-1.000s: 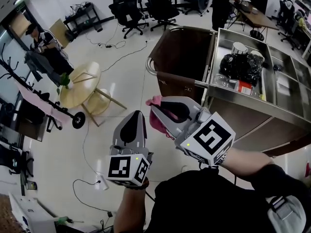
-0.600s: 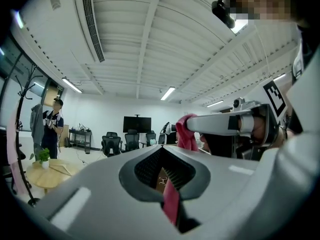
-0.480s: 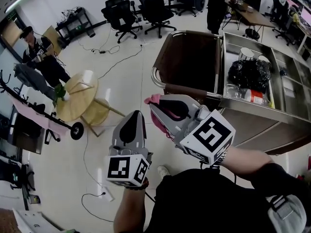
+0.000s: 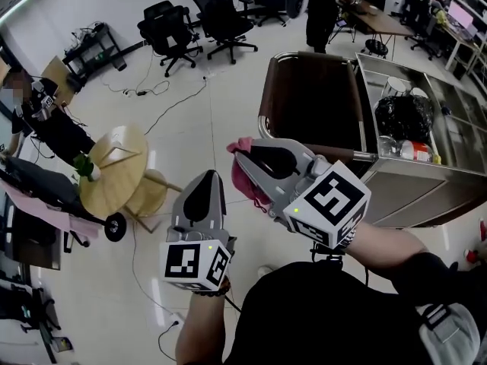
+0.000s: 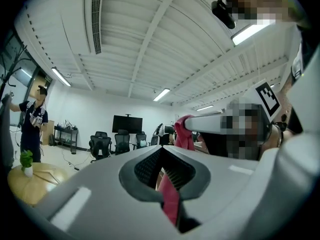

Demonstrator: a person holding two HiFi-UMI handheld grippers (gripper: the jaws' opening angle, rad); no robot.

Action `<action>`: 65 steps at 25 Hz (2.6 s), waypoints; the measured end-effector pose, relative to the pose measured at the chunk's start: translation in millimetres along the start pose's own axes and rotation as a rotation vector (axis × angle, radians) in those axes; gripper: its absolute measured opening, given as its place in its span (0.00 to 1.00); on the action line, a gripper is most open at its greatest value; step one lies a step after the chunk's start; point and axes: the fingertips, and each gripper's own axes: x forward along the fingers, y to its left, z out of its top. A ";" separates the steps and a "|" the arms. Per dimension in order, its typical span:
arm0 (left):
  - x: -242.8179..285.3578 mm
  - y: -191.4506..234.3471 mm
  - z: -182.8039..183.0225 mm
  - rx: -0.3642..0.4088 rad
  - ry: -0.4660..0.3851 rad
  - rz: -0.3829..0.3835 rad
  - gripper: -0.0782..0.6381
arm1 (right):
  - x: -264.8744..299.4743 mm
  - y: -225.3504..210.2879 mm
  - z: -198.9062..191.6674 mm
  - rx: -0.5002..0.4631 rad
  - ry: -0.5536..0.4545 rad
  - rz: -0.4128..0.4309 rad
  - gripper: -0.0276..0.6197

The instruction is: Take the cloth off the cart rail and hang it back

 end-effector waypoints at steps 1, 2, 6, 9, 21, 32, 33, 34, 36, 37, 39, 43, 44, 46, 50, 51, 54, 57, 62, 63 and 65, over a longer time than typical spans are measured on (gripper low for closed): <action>-1.2 10.7 1.9 -0.008 -0.001 -0.012 0.11 | 11.5 2.2 1.5 0.000 0.007 -0.012 0.06; -3.2 18.0 4.5 -0.016 -0.001 -0.020 0.11 | 19.3 4.8 4.3 0.000 0.012 -0.022 0.06; -3.8 59.5 8.0 -0.048 -0.002 -0.052 0.11 | 62.5 8.3 7.5 0.005 0.030 -0.064 0.06; -1.2 95.6 -1.5 -0.067 -0.006 -0.080 0.11 | 101.1 8.2 -1.6 0.008 0.043 -0.087 0.06; 49.5 99.8 -3.1 -0.061 -0.007 -0.079 0.11 | 110.2 -43.6 9.4 0.038 0.010 -0.085 0.06; 125.5 117.2 -13.6 -0.042 0.002 -0.080 0.11 | 134.2 -121.2 -5.5 0.092 0.010 -0.085 0.06; 129.4 118.6 -17.2 -0.046 0.007 -0.086 0.11 | 136.3 -125.3 -8.8 0.098 0.015 -0.091 0.06; 132.7 120.4 -21.2 -0.051 0.010 -0.092 0.11 | 138.6 -128.5 -12.5 0.102 0.020 -0.097 0.06; 139.3 124.4 -28.6 -0.060 0.011 -0.108 0.11 | 143.1 -134.9 -19.5 0.106 0.026 -0.112 0.06; 143.2 126.4 -32.0 -0.064 0.011 -0.118 0.11 | 145.4 -139.0 -22.3 0.109 0.027 -0.123 0.06; 151.9 131.9 -37.9 -0.077 0.015 -0.142 0.11 | 151.2 -148.2 -25.7 0.118 0.033 -0.148 0.06; 167.4 147.7 -35.7 -0.101 0.017 -0.206 0.11 | 165.7 -164.1 -26.8 0.142 0.047 -0.225 0.06; 170.9 151.7 -32.2 -0.104 0.013 -0.223 0.11 | 169.2 -168.2 -25.4 0.147 0.049 -0.244 0.06; 177.6 158.9 -26.7 -0.109 0.009 -0.256 0.11 | 174.7 -177.7 -23.8 0.164 0.052 -0.287 0.06; 190.3 169.2 -25.3 -0.129 0.015 -0.316 0.11 | 178.2 -196.9 -29.9 0.203 0.071 -0.375 0.06; 193.6 169.1 -25.8 -0.131 0.015 -0.332 0.11 | 176.4 -202.0 -32.5 0.210 0.075 -0.398 0.06; 203.9 168.0 -28.6 -0.140 0.017 -0.379 0.11 | 168.5 -217.1 -39.9 0.222 0.085 -0.472 0.06; 214.1 174.1 -29.2 -0.154 0.021 -0.421 0.11 | 166.6 -230.8 -44.0 0.227 0.096 -0.549 0.06; 228.4 156.2 -30.8 -0.173 0.039 -0.481 0.11 | 137.6 -251.8 -52.5 0.253 0.129 -0.663 0.06; 230.9 154.2 -31.3 -0.177 0.043 -0.491 0.11 | 133.9 -255.0 -56.9 0.261 0.141 -0.682 0.06; 236.2 152.8 -32.1 -0.182 0.049 -0.510 0.11 | 130.1 -261.1 -70.0 0.289 0.171 -0.710 0.06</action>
